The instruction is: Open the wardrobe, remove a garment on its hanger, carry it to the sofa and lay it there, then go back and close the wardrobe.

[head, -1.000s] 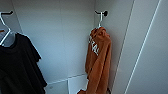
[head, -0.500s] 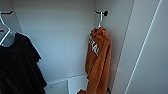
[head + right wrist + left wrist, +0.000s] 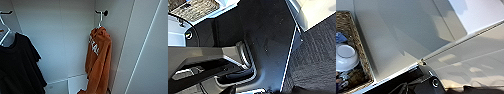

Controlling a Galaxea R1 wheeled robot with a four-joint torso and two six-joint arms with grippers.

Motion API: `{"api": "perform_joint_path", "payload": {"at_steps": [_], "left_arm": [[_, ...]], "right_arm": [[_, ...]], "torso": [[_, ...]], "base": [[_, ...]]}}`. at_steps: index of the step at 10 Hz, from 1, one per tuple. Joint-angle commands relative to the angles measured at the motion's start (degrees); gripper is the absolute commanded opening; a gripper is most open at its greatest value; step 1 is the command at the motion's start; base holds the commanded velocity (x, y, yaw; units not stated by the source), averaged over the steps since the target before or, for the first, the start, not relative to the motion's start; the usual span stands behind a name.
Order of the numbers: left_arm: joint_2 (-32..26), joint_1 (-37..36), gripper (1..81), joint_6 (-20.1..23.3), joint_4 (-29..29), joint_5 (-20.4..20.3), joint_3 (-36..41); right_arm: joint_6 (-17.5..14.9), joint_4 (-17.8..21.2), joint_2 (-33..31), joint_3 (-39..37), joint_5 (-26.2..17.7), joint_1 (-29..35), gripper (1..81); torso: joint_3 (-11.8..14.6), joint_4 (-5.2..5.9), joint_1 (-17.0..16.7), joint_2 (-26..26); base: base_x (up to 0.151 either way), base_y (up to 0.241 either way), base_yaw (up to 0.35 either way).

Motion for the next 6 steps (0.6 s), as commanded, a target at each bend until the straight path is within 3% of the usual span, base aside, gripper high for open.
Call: {"api": "perform_joint_path", "payload": {"at_steps": [1,3,6], "left_arm": [[-7.6,-11.6,81.1,-0.8,-4.1,4.4,11.7],[-11.6,-14.9,81.1,-2.6,-4.2,4.8,17.6],[-13.1,-18.4,81.1,-5.0,-4.3,5.9,18.6]], "right_arm": [[0.1,0.0,-0.3,0.0,-3.0,2.1,81.1],[0.2,-0.1,-0.3,0.0,-3.0,2.3,81.1],[0.1,-0.1,-0.2,0.0,-3.1,2.4,81.1]], "torso": [[0.0,0.00,0.0,0.0],[0.0,0.00,0.0,0.0],[0.0,-0.04,0.0,0.0]], "base": [[0.000,0.000,0.000],[0.000,0.000,0.000],[0.000,0.000,0.000]]}}
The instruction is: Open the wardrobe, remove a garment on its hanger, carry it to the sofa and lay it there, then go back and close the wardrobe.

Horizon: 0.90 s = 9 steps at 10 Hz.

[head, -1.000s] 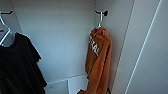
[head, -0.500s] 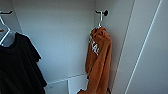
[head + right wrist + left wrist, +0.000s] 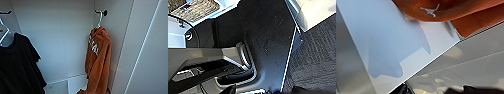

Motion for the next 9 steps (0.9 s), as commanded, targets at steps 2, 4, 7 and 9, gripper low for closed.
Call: {"api": "perform_joint_path", "payload": {"at_steps": [2,4,7,9], "left_arm": [[-6.6,-15.4,81.1,-5.8,-1.1,2.5,0.3],[-5.8,-22.0,81.1,-9.3,-1.0,6.8,2.1],[-1.7,-30.4,81.1,-13.1,-1.0,11.7,-0.2],[1.4,-34.8,81.1,-14.9,-1.0,14.6,-2.1]], "right_arm": [[0.0,-0.1,-0.2,0.0,-3.1,2.3,81.1],[0.1,0.1,-0.2,0.0,-3.1,2.3,81.1],[0.1,0.1,-0.2,0.0,-3.3,2.3,81.1],[0.1,0.1,-0.1,0.0,-3.4,2.3,81.1]], "torso": [[0.0,-0.02,0.0,0.0],[0.0,-0.02,0.0,0.0],[0.0,-0.02,0.0,0.0],[-0.1,-0.02,0.1,0.0]], "base": [[0.000,0.000,0.000],[0.000,0.000,0.000],[0.000,0.000,0.000],[0.000,0.000,0.000]]}}
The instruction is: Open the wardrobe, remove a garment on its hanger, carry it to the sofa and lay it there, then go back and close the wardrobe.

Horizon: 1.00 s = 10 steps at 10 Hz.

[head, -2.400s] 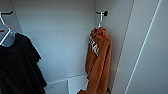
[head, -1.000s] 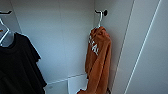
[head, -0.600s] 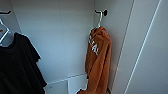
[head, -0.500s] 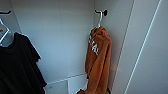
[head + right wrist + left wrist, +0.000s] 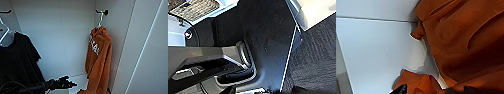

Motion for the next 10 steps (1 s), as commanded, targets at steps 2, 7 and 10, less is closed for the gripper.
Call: {"api": "perform_joint_path", "payload": {"at_steps": [2,7,10], "left_arm": [[5.4,-17.3,81.1,-4.2,-0.6,8.1,-1.9],[9.6,-28.7,81.1,-10.4,-1.8,10.4,-0.4],[12.4,-36.9,81.1,-14.9,-5.3,9.7,-0.2]], "right_arm": [[0.1,0.1,0.0,0.0,-3.2,2.2,81.1],[0.1,0.1,0.0,0.0,-3.5,2.4,81.1],[0.1,0.1,0.1,-0.1,-3.4,2.2,81.1]], "torso": [[0.0,0.00,0.0,0.0],[0.0,0.00,0.0,0.0],[0.0,0.00,0.0,0.0]], "base": [[0.000,0.000,0.000],[0.000,0.000,0.000],[0.000,0.000,0.000]]}}
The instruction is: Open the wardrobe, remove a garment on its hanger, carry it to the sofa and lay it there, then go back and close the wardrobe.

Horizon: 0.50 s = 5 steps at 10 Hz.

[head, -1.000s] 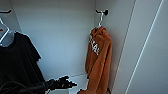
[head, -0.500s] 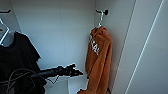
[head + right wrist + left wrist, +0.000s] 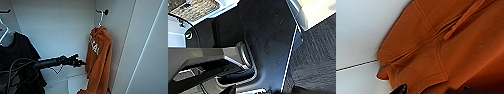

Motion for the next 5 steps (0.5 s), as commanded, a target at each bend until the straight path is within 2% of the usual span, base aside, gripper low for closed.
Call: {"api": "perform_joint_path", "payload": {"at_steps": [1,2,4,5], "left_arm": [[2.9,-18.3,81.1,-5.3,-4.0,-0.3,1.1],[3.5,-20.8,81.1,-6.9,-5.4,-0.3,0.7],[2.4,-23.9,81.1,-12.0,-8.5,-6.1,0.9],[2.0,-25.5,81.1,-12.8,-10.6,-6.5,0.8]], "right_arm": [[0.0,0.0,-0.1,-0.1,-3.3,2.0,81.1],[0.1,0.0,0.0,-0.2,-3.4,2.1,81.1],[0.1,0.0,0.0,-0.2,-3.6,2.1,81.1],[0.1,0.0,0.0,-0.4,-3.6,2.0,81.1]], "torso": [[0.0,0.00,0.0,0.0],[0.0,0.00,0.0,0.0],[0.0,0.00,0.0,0.0],[0.0,0.00,0.0,0.0]], "base": [[0.000,0.000,0.000],[0.000,0.000,0.000],[0.000,0.000,0.000],[0.000,0.000,0.000]]}}
